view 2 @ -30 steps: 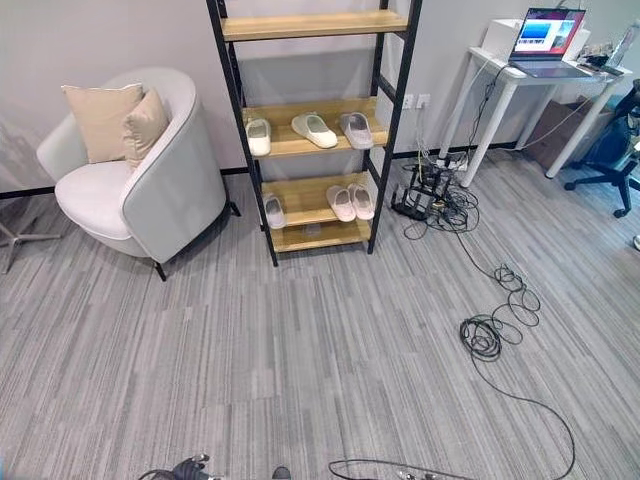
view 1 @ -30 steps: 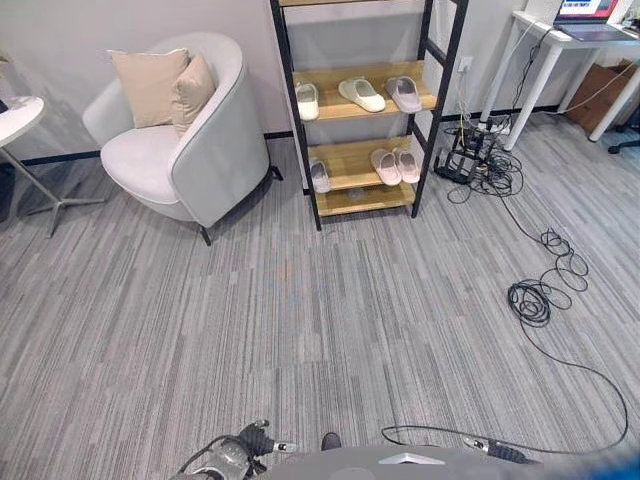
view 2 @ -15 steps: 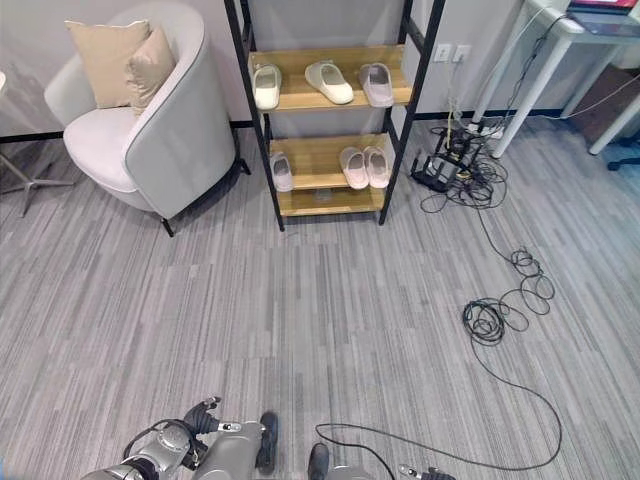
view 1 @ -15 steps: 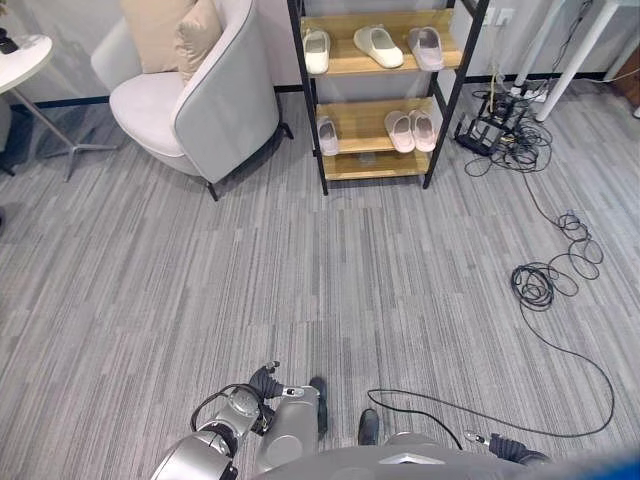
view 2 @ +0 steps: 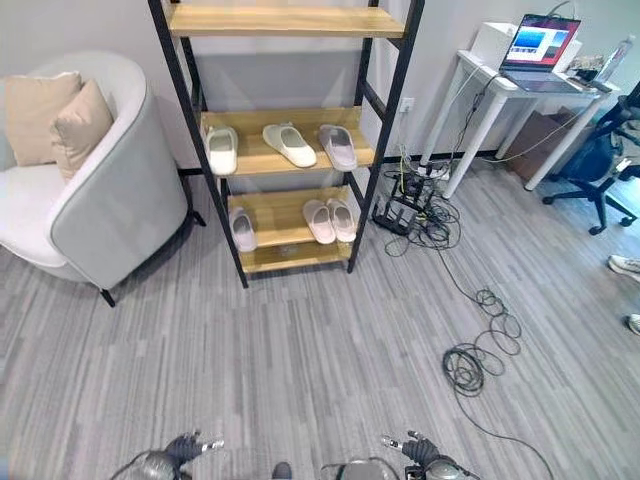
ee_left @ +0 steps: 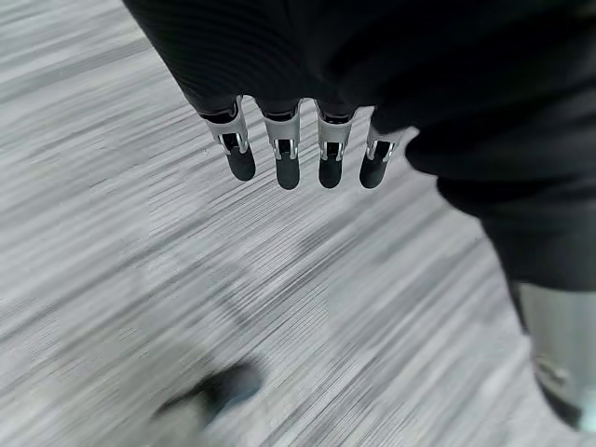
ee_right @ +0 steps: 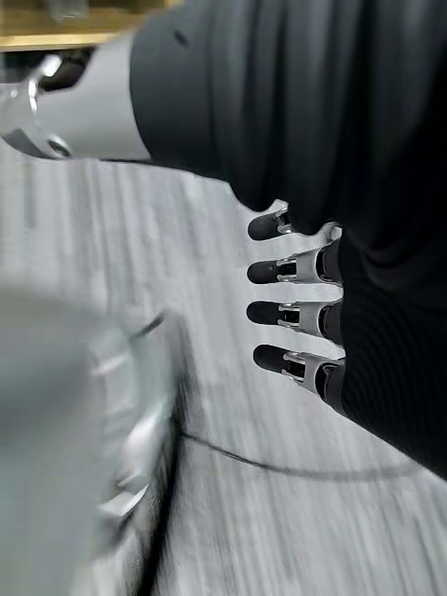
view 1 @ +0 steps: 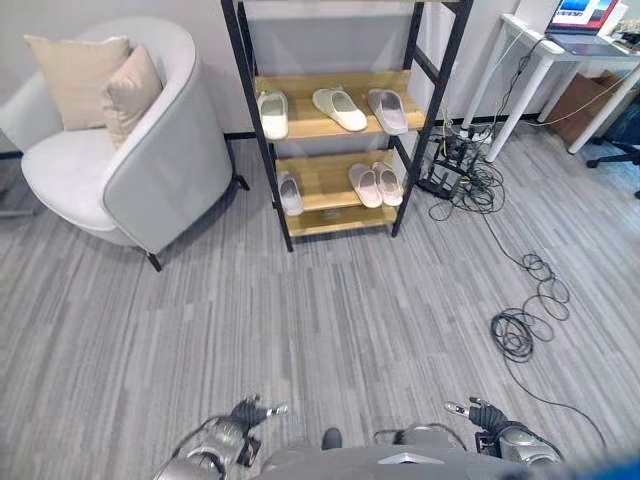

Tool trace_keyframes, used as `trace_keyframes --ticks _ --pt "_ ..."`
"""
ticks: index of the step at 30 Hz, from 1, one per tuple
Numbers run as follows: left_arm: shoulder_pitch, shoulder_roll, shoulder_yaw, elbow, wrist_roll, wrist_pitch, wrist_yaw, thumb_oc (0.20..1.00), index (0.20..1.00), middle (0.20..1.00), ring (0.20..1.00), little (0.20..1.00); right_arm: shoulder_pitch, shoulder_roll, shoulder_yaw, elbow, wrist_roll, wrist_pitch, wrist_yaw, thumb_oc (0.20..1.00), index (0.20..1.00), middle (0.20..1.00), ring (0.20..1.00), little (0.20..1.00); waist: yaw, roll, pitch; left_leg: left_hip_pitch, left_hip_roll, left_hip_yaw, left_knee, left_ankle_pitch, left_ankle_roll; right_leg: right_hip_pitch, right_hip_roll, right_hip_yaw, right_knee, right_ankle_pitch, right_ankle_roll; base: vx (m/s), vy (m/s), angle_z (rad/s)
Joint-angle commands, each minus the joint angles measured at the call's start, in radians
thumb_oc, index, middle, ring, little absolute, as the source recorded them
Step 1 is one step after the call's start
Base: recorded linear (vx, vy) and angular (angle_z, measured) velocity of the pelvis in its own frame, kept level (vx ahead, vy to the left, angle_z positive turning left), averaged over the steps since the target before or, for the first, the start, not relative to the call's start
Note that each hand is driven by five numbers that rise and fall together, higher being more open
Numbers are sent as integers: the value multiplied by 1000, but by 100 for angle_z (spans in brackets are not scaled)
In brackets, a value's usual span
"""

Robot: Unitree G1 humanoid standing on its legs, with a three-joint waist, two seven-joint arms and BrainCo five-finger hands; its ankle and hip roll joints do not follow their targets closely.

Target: Arrange the slippers neatly on the shoe rack.

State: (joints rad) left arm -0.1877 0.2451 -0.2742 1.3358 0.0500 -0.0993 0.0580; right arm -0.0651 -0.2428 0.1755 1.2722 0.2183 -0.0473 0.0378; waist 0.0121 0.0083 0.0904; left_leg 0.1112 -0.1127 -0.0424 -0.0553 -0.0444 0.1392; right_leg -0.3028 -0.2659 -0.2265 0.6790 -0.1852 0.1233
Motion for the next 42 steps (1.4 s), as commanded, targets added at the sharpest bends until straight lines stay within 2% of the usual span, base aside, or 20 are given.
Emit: trace_keyframes --ticks 1,4,6,8,10,11,12,15,16,18,19,21,24,32,35,36,38,39,40,42 --pt "28 29 32 -10 -26 -20 33 1000 1000 1000 1000 1000 2 -20 -4 -3 -21 2 -2 1000 1000 1000 1000 1000 -8 -25 37 -78 71 7 99 -64 -106 173 61 9 -348 185 24 233 -108 34" --pt "30 16 17 1 0 -25 37 1000 1000 1000 1000 1000 25 -31 -25 19 -16 7 -9 1000 1000 1000 1000 1000 -43 -24 39 -16 82 -12 83 -102 -136 129 72 58 -556 236 51 372 -225 37" --pt "43 11 18 23 12 -21 29 1000 1000 1000 1000 1000 42 -53 -56 39 -6 8 -16 1000 1000 1000 1000 1000 -55 -25 35 7 87 -17 85 -118 -144 129 80 76 -579 240 54 404 -291 44" --pt "95 -8 31 70 38 -12 19 1000 1000 1000 1000 1000 64 -90 -87 86 -4 10 -28 1000 1000 1000 1000 1000 -58 -19 0 34 124 -37 115 -122 -177 160 135 101 -576 214 19 496 -413 7" --pt "108 -16 44 80 30 -13 16 1000 1000 1000 1000 1000 59 -104 -87 99 -6 8 -34 1000 1000 1000 1000 1000 -52 -17 -8 16 149 -50 173 -80 -208 189 164 90 -587 186 -8 201 -304 -35" --pt "104 -20 49 74 14 -15 19 1000 1000 1000 1000 1000 46 -114 -87 98 10 -2 -40 1000 1000 1000 1000 1000 -42 -24 -2 -51 174 -55 290 19 -250 221 177 76 -597 162 -34 122 -337 3" --pt "89 -18 46 61 2 -17 26 1000 1000 1000 1000 1000 29 -121 -79 83 20 -11 -48 1000 1000 1000 1000 1000 -35 -45 15 -117 188 -39 393 75 -257 235 173 68 -600 159 -50 70 -337 24" --pt "77 -16 73 45 -67 -17 37 1000 1000 1000 1000 1000 -8 -136 -50 47 16 -23 -72 1000 1000 1000 1000 1000 1 -81 32 -203 211 21 522 51 -230 273 176 47 -612 134 -72 115 -244 33" --pt "72 -21 129 33 -165 -21 34 1000 1000 1000 1000 1000 -37 -138 -27 9 -1 -29 -79 1000 1000 1000 1000 1000 17 -84 28 -207 235 65 450 35 -221 303 185 18 -621 114 -74 290 -167 38" --pt "75 -29 133 34 -152 -25 50 1000 1000 1000 1000 1000 -55 -158 -17 -38 -37 -32 -94 1000 1000 1000 1000 1000 26 -87 19 -193 253 108 333 22 -227 337 180 -2 -637 98 -63 328 6 43" --pt "83 -33 122 28 -144 -30 80 1000 1000 1000 1000 1000 -87 -175 -18 -79 -44 -48 -129 1000 1000 1000 1000 1000 47 -75 14 -226 264 82 172 67 -245 367 186 -11 -643 74 -49 324 139 60" --pt "76 -29 116 26 -156 -32 100 1000 1000 1000 1000 1000 -101 -158 -17 -87 -21 -57 -140 1000 1000 1000 1000 1000 63 -69 19 -245 274 42 98 122 -258 390 191 -10 -640 60 -46 255 140 33" --pt "89 -33 125 69 -160 -21 96 1000 1000 1000 1000 1000 -89 -113 -10 -90 -22 -61 -137 1000 1000 1000 1000 1000 71 -65 -2 -207 248 -18 51 105 -249 416 185 8 -625 49 -36 242 194 -33" --pt "108 -4 76 67 -53 -18 94 1000 1000 1000 1000 1000 -80 -64 12 -145 -59 -60 -137 1000 1000 1000 1000 1000 58 -82 -34 -159 176 37 89 15 -191 409 101 74 -617 106 26 146 260 -21" --pt "85 12 81 47 -71 -21 99 1000 1000 1000 1000 1000 -101 -56 28 -170 -79 -53 -136 1000 1000 1000 1000 1000 47 -72 -10 -167 144 57 102 -3 -152 306 51 92 -444 196 65 -11 236 -22" --pt "76 19 91 40 -81 -20 91 1000 1000 1000 1000 1000 -106 -55 82 -196 -179 -41 -139 1000 1000 1000 1000 1000 39 -57 11 -157 139 49 107 -17 -140 267 41 89 -381 196 55 -10 180 -21" --pt "78 19 92 38 -78 -23 93 1000 1000 1000 1000 1000 -100 -59 94 -201 -203 -39 -140 1000 1000 1000 1000 1000 34 -53 13 -140 137 44 98 -21 -143 259 45 87 -410 184 48 85 1 13" --pt "78 13 79 31 -69 -32 86 1000 1000 1000 1000 1000 -100 -57 105 -210 -216 -38 -147 1000 1000 1000 1000 1000 19 -58 18 -139 136 31 97 -20 -152 258 58 109 -554 173 45 136 -124 31" --pt "83 19 74 32 -70 -29 85 1000 1000 1000 1000 1000 -159 -74 107 -290 -221 -2 -148 1000 1000 1000 1000 1000 18 -64 16 -133 135 26 96 -22 -154 249 68 131 -562 184 49 113 -160 26" --pt "91 17 106 21 -70 -35 95 1000 1000 1000 1000 1000 6 -81 107 -369 -244 -52 -139 1000 1000 1000 1000 1000 1 -72 20 -122 136 28 88 -24 -155 261 84 163 -602 181 45 57 -111 35"
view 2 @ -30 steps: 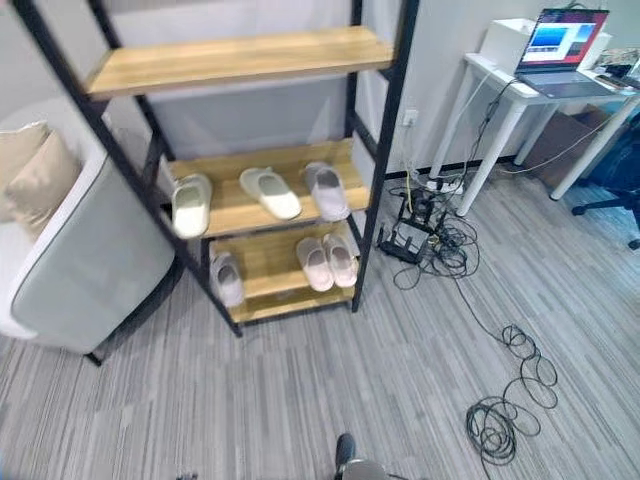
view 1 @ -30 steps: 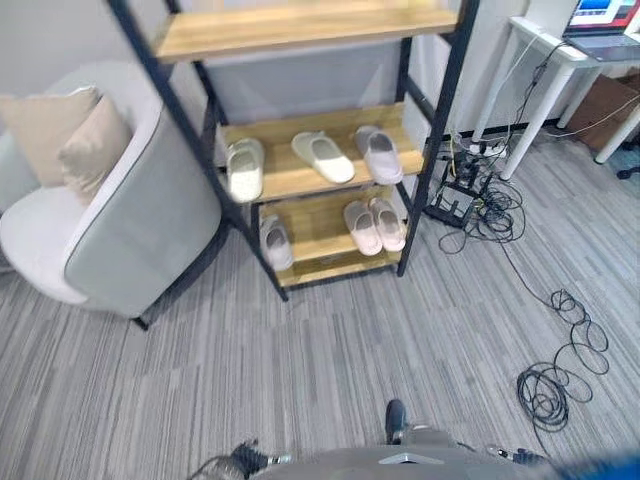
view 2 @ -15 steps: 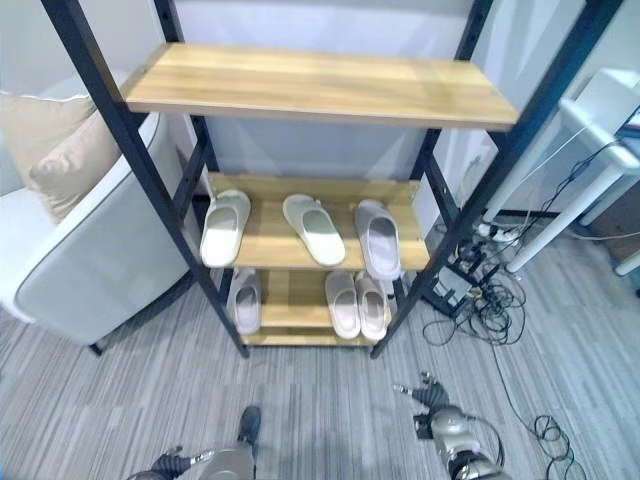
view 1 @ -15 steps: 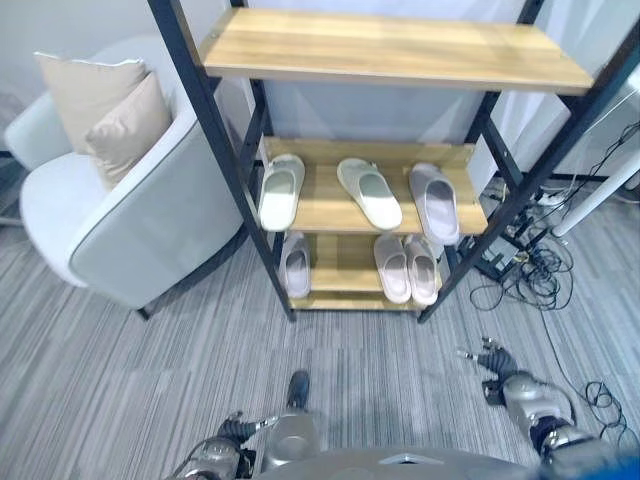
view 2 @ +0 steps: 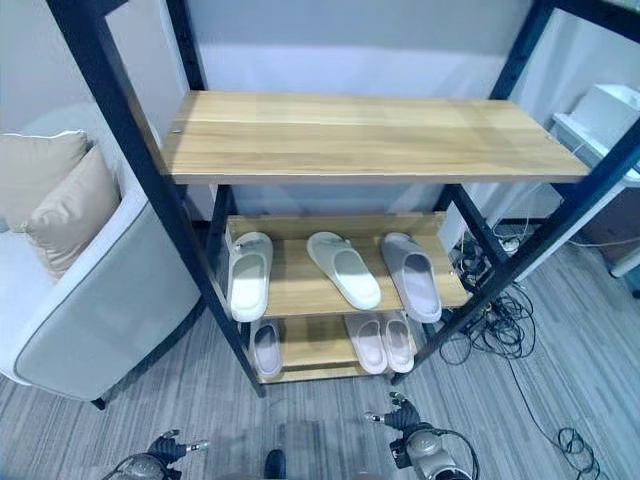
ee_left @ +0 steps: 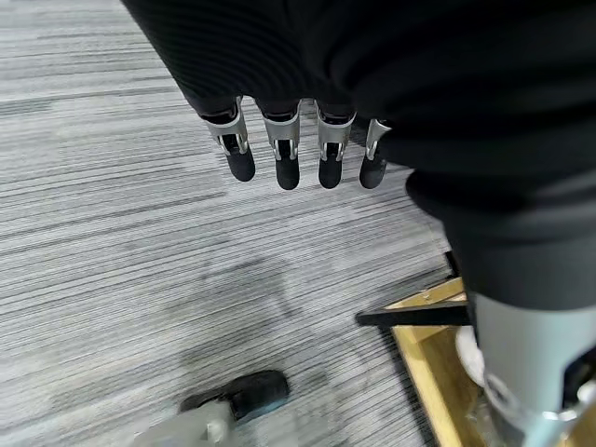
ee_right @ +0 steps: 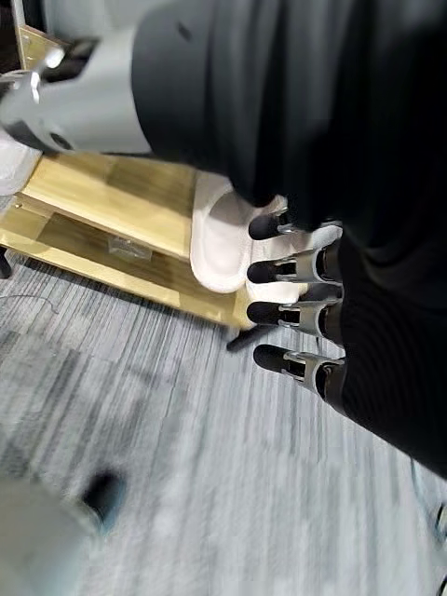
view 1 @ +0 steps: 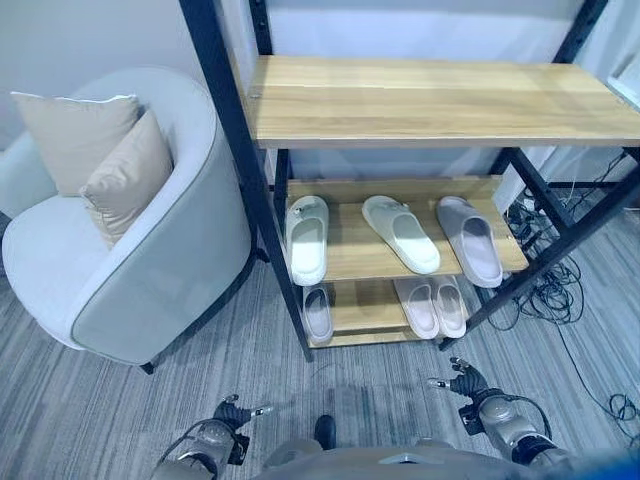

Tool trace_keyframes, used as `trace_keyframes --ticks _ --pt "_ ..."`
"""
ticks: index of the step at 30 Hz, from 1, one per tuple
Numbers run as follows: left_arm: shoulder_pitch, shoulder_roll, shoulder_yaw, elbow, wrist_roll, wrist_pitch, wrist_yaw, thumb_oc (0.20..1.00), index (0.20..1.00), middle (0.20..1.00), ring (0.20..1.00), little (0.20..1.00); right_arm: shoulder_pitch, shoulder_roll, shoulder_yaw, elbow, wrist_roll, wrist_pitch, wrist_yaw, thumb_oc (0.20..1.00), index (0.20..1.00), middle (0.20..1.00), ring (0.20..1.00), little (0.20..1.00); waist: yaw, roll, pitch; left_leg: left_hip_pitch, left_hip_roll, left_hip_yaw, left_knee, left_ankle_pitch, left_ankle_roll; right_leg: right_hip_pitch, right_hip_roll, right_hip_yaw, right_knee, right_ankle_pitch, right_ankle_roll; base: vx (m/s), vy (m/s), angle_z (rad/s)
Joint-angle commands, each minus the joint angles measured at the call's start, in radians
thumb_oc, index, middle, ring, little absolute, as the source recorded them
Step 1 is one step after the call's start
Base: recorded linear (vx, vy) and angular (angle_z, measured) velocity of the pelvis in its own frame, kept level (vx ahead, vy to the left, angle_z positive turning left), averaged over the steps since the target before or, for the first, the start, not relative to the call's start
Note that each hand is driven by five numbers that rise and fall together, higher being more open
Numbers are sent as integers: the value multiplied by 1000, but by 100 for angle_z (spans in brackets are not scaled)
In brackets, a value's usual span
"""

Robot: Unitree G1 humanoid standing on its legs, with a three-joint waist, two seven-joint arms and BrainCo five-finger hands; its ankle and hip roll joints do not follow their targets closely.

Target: Arrange the slippers neatly on the shoe rack.

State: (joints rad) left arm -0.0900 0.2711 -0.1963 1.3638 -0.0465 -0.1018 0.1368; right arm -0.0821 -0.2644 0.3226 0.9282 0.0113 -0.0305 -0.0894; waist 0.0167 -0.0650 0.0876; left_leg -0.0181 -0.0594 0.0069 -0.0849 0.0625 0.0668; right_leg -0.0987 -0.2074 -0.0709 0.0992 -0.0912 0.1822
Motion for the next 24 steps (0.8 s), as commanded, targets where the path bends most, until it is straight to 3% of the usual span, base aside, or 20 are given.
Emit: trace_keyframes --ticks 1,3,6,14,24 --pt "7 -17 37 -2 25 -37 20 1000 1000 1000 1000 1000 54 -51 -42 14 -36 -86 -16 1000 1000 1000 1000 1000 -8 3 21 15 89 -19 107 -129 -85 67 32 6 -43 93 -13 32 -104 48" --pt "20 -49 7 13 75 -41 36 1000 1000 1000 1000 1000 54 -23 -19 91 -43 -98 -17 1000 1000 1000 1000 1000 -11 13 14 29 104 -19 61 -107 -96 98 47 -9 -102 96 -20 42 -113 11" --pt "32 -84 -25 15 98 -40 49 1000 1000 1000 1000 1000 46 -20 0 58 -29 -126 -23 1000 1000 1000 1000 1000 -10 26 5 47 121 -29 0 -70 -117 133 65 -43 -170 100 -23 35 -85 -17" --pt "35 -101 -38 -10 95 -49 76 1000 1000 1000 1000 1000 94 -40 20 -172 5 -190 -13 1000 1000 1000 1000 1000 -25 38 -2 46 140 -30 -2 -67 -142 162 78 -73 -186 75 -26 -5 -30 9" --pt "45 -91 -43 -49 108 -73 105 1000 1000 1000 1000 1000 146 -82 52 -474 95 -234 73 1000 1000 1000 1000 1000 -30 48 3 62 134 -27 -2 -76 -143 182 70 -75 -186 65 -25 -12 6 0"
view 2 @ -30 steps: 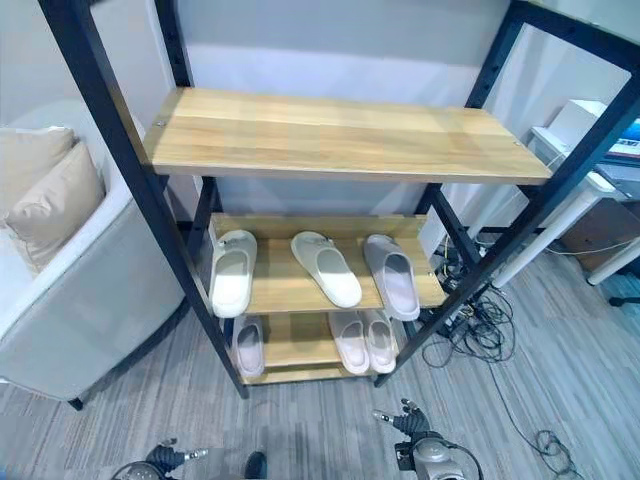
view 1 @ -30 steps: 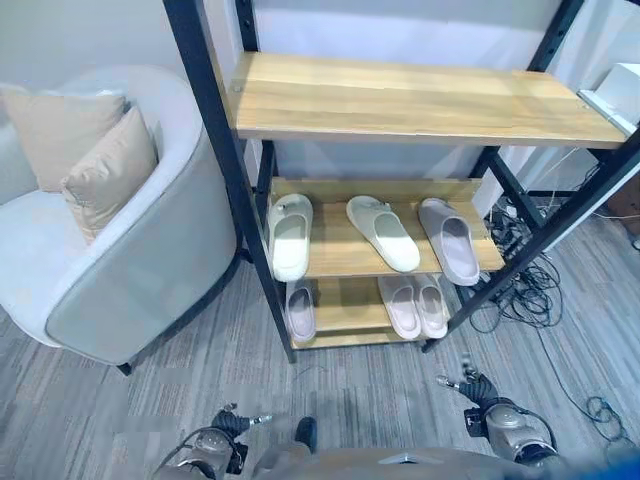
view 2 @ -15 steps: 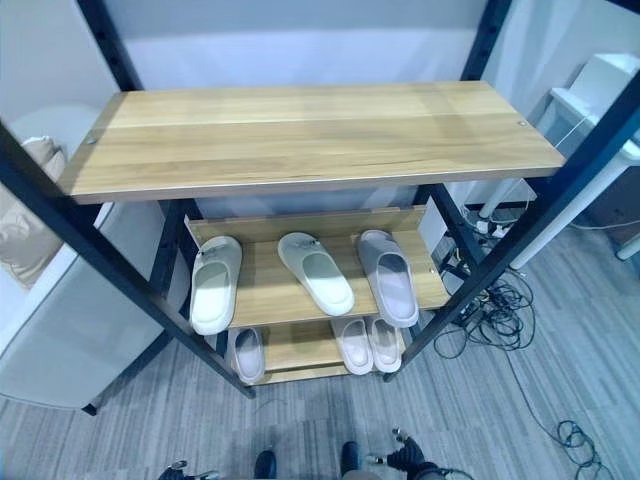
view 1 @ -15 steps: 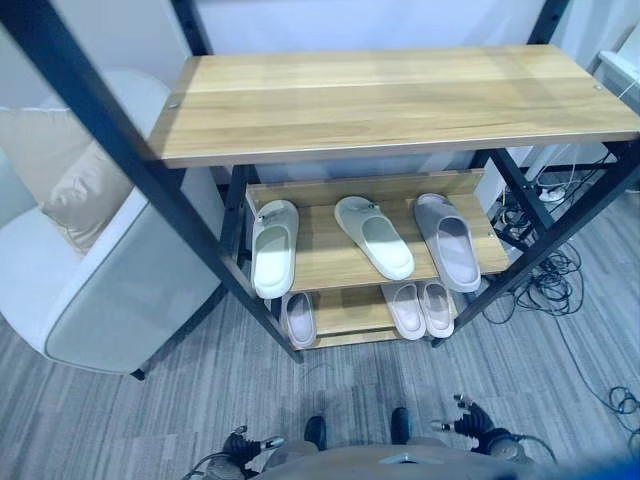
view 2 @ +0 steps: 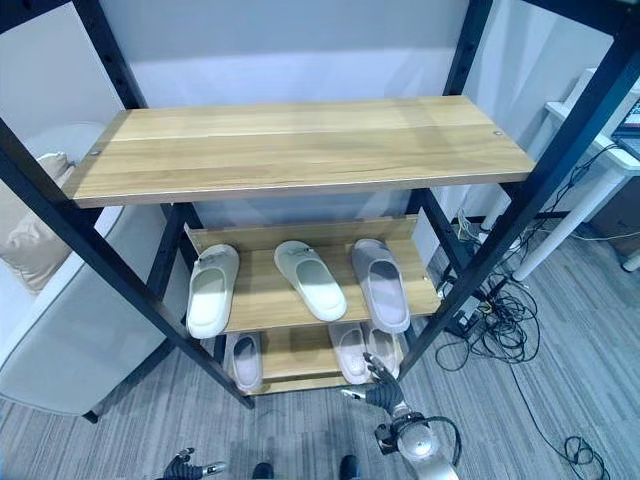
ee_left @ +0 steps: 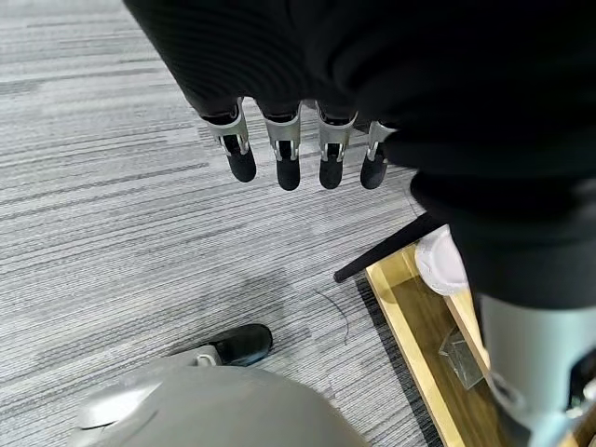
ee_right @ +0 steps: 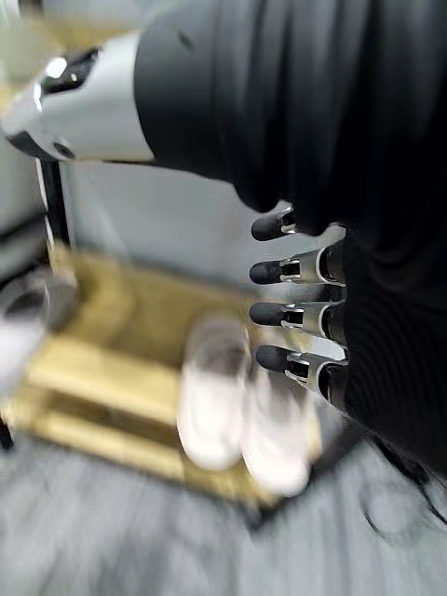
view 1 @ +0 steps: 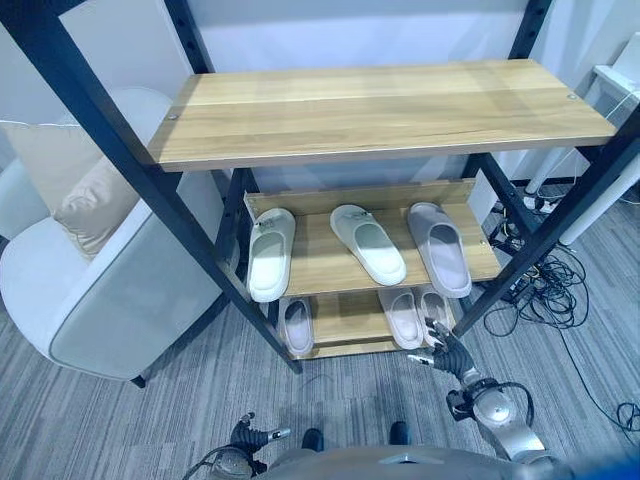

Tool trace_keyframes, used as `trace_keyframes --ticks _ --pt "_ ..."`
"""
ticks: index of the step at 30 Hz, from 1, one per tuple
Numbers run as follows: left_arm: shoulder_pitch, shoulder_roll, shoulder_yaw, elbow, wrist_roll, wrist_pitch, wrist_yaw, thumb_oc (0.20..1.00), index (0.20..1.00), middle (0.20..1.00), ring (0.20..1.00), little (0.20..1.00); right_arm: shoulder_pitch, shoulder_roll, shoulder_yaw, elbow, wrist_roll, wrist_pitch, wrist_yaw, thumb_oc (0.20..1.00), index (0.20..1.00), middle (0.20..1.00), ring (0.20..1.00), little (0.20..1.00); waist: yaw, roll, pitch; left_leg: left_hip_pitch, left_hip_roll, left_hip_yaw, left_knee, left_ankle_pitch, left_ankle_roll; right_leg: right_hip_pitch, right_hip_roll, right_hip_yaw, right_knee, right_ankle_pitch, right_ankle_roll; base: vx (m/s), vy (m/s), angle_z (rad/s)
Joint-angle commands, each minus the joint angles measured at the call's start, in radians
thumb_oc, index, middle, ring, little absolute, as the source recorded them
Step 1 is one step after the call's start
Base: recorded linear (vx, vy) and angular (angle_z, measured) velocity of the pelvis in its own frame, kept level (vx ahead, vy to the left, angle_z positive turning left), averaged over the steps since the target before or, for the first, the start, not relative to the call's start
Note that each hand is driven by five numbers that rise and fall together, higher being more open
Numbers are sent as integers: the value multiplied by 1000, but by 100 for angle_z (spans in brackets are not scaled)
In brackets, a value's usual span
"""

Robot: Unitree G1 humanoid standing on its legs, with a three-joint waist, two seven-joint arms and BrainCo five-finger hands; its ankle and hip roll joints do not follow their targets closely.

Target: Arrange the slippers neatly on the shoe rack.

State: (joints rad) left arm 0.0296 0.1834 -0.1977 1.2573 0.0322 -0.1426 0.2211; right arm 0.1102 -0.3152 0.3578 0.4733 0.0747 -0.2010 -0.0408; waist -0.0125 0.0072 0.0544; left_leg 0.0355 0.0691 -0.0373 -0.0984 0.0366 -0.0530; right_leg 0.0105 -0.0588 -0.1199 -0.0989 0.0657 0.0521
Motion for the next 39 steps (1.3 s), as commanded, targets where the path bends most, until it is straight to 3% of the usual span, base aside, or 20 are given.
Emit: trace_keyframes --ticks 1,4,7,9,12,13,14,15,18,23,31,39 --pt "-76 2 -45 50 44 -36 22 1000 1000 1000 1000 1000 -48 -54 36 -77 76 -69 82 1000 1000 1000 1000 1000 4 -26 34 10 4 17 11 -51 -24 77 -80 -28 12 -93 105 0 0 0" --pt "-77 6 -50 44 61 -42 21 1000 1000 1000 1000 1000 -39 -104 64 -161 129 -71 161 1000 1000 1000 1000 1000 9 -28 27 14 4 17 11 -53 -25 83 -84 -33 12 -95 105 0 0 0" --pt "-70 3 -65 61 88 -44 -17 1000 1000 1000 1000 1000 -27 -224 91 -399 209 -62 278 1000 1000 1000 1000 1000 9 -30 15 16 5 19 11 -56 -29 85 -85 -39 12 -98 108 0 0 0" --pt "-63 -3 -61 70 89 -45 -29 1000 1000 1000 1000 1000 -41 -270 86 -494 217 -66 296 1000 1000 1000 1000 1000 7 -30 10 18 7 22 11 -58 -30 84 -84 -35 12 -98 109 0 0 0" --pt "-63 -19 -64 74 86 -43 -38 1000 1000 1000 1000 1000 -65 -281 25 -586 184 -91 241 1000 1000 1000 1000 1000 4 -27 4 18 11 27 11 -59 -32 81 -83 -33 12 -99 109 0 0 0" --pt "-63 -28 -73 78 86 -44 -36 1000 1000 1000 1000 1000 -94 -243 6 -548 144 -99 182 1000 1000 1000 1000 1000 6 -25 1 17 11 27 11 -59 -31 80 -83 -31 12 -100 108 0 0 0" --pt "-63 -28 -73 78 86 -44 -36 1000 1000 1000 1000 1000 -94 -243 6 -548 144 -99 182 1000 1000 1000 1000 1000 7 -25 1 17 11 27 11 -59 -31 80 -83 -31 12 -100 108 36 4 -1" --pt "-65 -37 -75 75 80 -38 -28 1000 1000 1000 1000 1000 -153 -204 -12 -511 55 -103 100 1000 1000 1000 1000 1000 14 -23 1 15 11 23 11 -59 -30 80 -81 -32 12 -100 107 23 -2 -4" --pt "-65 -36 -79 70 84 -36 -14 1000 1000 1000 1000 1000 -226 -199 -27 -451 -100 -106 2 1000 1000 1000 1000 1000 27 -24 4 11 10 15 11 -57 -28 81 -81 -38 12 -100 106 10 0 -2" --pt "-66 -34 -105 72 101 -36 -7 1000 1000 1000 1000 1000 -317 -178 -33 -303 -173 -83 -83 1000 1000 1000 1000 1000 53 -25 9 -8 3 -2 11 -52 -28 74 -81 -52 12 -100 106 12 2 10" --pt "-73 -13 -130 73 75 -41 5 1000 1000 1000 1000 1000 -477 -125 -66 -27 -54 -54 -183 1000 1000 1000 1000 1000 106 -16 36 -86 -20 -44 11 -25 -33 24 -89 -87 12 -91 106 -9 9 19" --pt "-81 -8 -120 60 25 -48 19 1000 1000 1000 1000 1000 -430 -68 -63 34 54 -46 -161 1000 1000 1000 1000 1000 110 -6 37 -109 -36 -70 11 -18 -35 19 -100 -111 12 -91 105 14 5 11"
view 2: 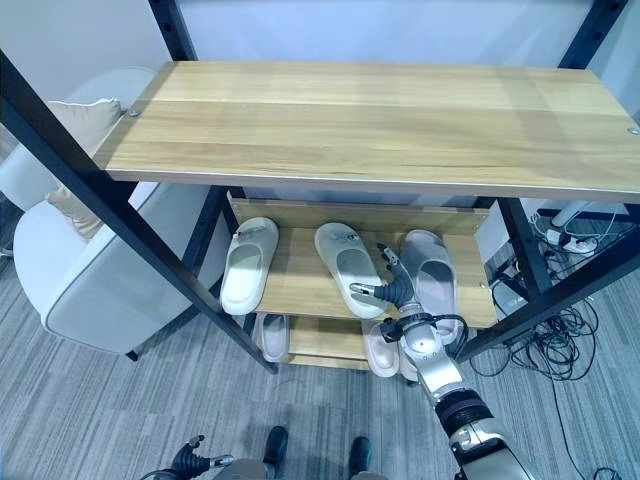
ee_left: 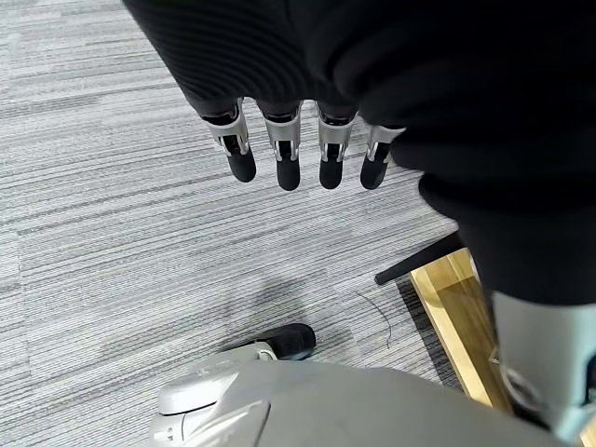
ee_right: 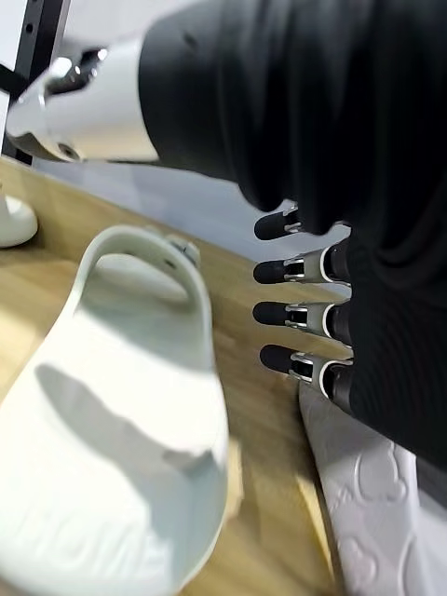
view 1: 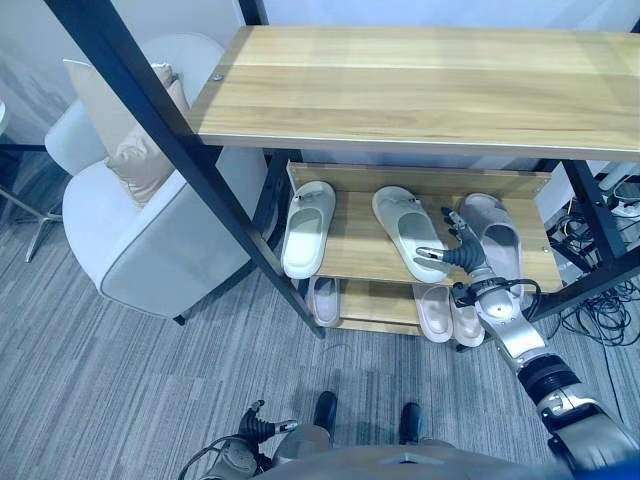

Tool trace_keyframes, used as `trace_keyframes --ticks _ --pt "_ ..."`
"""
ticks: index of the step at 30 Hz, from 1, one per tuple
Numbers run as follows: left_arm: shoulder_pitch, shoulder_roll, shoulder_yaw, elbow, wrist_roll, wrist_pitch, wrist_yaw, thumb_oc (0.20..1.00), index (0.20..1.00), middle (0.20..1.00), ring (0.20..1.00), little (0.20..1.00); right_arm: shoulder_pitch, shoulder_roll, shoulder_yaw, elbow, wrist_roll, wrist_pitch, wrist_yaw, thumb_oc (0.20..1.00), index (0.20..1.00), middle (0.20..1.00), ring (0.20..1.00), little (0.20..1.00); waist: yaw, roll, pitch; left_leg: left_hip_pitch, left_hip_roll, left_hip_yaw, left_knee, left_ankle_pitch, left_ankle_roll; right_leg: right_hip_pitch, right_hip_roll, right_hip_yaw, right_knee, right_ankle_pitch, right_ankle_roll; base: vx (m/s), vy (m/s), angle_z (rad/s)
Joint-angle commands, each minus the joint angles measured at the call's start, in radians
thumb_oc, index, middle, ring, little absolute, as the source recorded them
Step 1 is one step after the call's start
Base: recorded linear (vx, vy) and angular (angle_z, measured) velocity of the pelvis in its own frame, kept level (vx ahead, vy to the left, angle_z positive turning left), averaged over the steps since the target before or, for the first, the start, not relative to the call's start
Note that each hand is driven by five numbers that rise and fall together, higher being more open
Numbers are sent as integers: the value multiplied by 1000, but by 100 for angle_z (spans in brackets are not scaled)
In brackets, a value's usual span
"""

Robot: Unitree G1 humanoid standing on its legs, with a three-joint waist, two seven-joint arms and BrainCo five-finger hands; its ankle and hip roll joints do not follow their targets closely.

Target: Arrange the slippers neatly on the shoe rack.

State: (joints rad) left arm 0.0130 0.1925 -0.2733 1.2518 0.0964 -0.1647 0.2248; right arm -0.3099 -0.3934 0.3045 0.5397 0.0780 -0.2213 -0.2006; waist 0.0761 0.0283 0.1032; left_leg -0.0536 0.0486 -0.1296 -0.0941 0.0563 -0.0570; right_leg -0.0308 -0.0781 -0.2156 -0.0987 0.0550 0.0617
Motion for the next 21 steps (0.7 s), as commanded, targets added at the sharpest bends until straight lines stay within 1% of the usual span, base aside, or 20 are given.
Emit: trace_keyframes --ticks 1,4,6,8,16,21 --pt "-62 -16 -47 66 -36 -25 15 1000 1000 1000 1000 1000 -9 12 -7 -30 49 -24 -1 1000 1000 1000 1000 1000 21 -27 -11 -21 -17 23 7 -38 -31 59 -81 -15 11 -81 95 15 10 8" --pt "-62 -18 -52 69 -28 -21 15 1000 1000 1000 1000 1000 5 14 1 -37 39 -20 0 1000 1000 1000 1000 1000 22 -23 -10 -29 -18 22 7 -37 -31 51 -85 -16 11 -79 96 5 4 2" --pt "-61 -20 -57 71 -28 -22 20 1000 1000 1000 1000 1000 24 39 -18 -41 115 -39 2 1000 1000 1000 1000 1000 17 -19 -8 -33 -18 26 7 -36 -32 47 -86 -15 11 -78 97 0 0 0" --pt "-58 -21 -57 73 -28 -21 19 1000 1000 1000 1000 1000 30 52 -20 -42 138 -39 7 1000 1000 1000 1000 1000 16 -19 -8 -32 -18 27 7 -36 -32 47 -86 -14 11 -80 97 0 0 0" --pt "-56 -25 -66 58 -25 -21 16 1000 1000 1000 1000 1000 74 64 7 -49 137 -29 32 1000 1000 1000 1000 1000 9 -17 -11 -20 -18 25 7 -43 -31 58 -86 -18 11 -85 98 4 -1 0" --pt "-53 -24 -65 60 -26 -18 14 1000 1000 1000 1000 1000 82 57 16 -95 124 -23 36 1000 1000 1000 1000 1000 9 -22 -5 -24 -20 24 7 -44 -29 56 -87 -20 11 -86 98 1 5 1"
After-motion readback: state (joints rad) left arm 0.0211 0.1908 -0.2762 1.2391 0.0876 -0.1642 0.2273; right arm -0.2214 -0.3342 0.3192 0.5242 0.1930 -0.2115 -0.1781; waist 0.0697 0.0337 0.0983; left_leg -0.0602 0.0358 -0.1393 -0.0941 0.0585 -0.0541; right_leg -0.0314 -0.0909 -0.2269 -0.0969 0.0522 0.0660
